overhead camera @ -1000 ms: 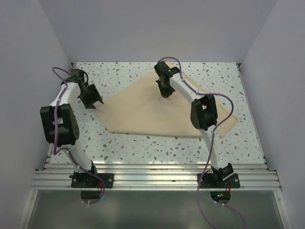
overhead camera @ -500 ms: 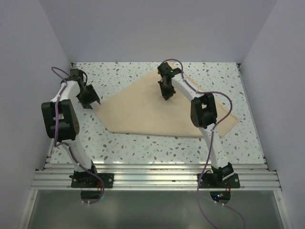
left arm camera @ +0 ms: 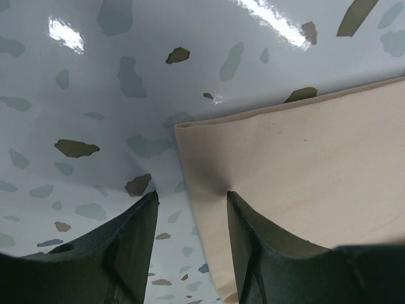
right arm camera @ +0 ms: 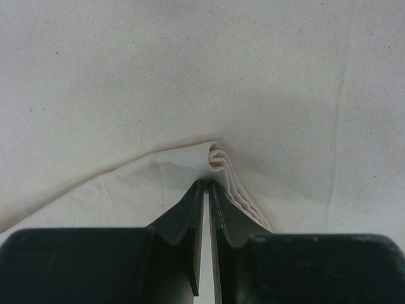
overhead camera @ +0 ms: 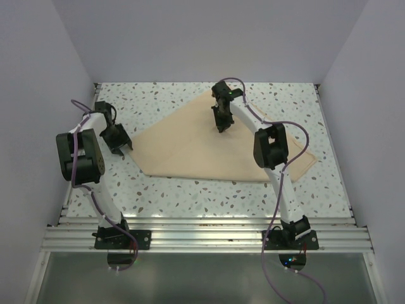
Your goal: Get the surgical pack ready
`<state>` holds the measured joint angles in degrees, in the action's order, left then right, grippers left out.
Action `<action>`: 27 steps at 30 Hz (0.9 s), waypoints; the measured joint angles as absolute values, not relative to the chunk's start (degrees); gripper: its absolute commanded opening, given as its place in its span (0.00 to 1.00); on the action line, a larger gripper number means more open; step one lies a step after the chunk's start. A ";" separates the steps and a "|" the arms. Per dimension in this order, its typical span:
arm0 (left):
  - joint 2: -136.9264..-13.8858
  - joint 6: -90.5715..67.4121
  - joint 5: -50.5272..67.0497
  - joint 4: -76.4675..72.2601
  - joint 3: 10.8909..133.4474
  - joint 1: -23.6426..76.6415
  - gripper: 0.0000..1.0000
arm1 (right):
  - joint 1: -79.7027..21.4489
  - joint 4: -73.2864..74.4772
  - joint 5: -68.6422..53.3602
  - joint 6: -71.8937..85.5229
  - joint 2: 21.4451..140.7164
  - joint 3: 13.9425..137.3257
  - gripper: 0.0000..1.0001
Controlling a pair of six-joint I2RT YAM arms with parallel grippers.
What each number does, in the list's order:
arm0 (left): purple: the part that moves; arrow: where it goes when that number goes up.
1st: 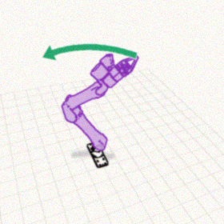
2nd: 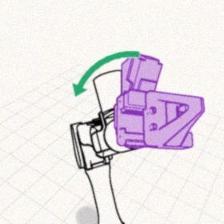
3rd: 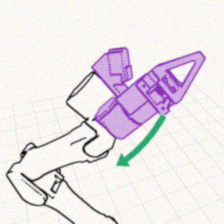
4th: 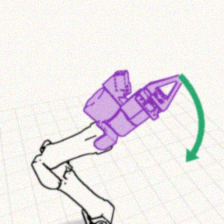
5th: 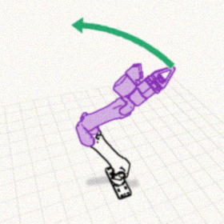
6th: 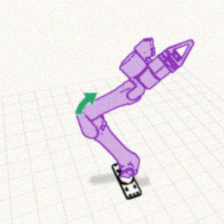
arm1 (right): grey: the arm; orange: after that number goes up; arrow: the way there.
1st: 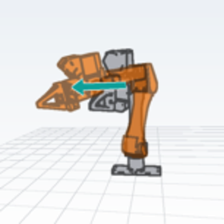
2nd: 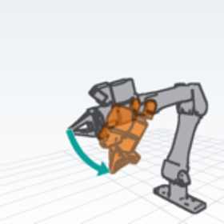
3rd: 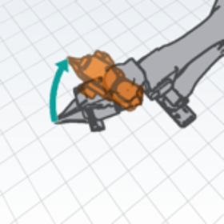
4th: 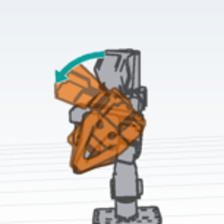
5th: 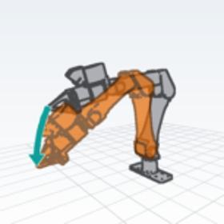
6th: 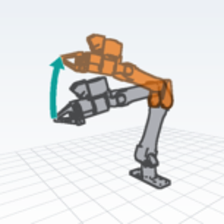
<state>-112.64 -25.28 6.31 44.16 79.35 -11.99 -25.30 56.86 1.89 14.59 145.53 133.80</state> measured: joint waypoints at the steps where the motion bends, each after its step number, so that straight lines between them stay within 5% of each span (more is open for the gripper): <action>1: -112.77 -25.28 6.37 44.12 79.07 -12.10 0.51 | -25.28 57.17 1.87 14.63 145.80 134.23 0.13; 6: -113.34 -25.30 6.74 44.12 78.87 -12.49 0.46 | -25.26 57.78 1.80 14.98 146.19 135.09 0.13; 9: -113.69 -25.34 7.29 43.79 79.02 -12.75 0.34 | -25.21 57.91 1.72 15.00 146.30 135.28 0.13; 13: -114.45 -25.39 9.91 42.19 79.37 -12.99 0.00 | -25.21 58.78 1.61 15.03 146.96 136.53 0.13; 27: -102.85 -27.90 14.46 39.48 78.39 -7.01 0.00 | -24.16 58.41 -1.45 18.63 146.96 135.98 0.13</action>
<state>-102.85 -27.90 14.46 39.48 78.39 -7.01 -24.16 58.41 -1.45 18.63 146.96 135.98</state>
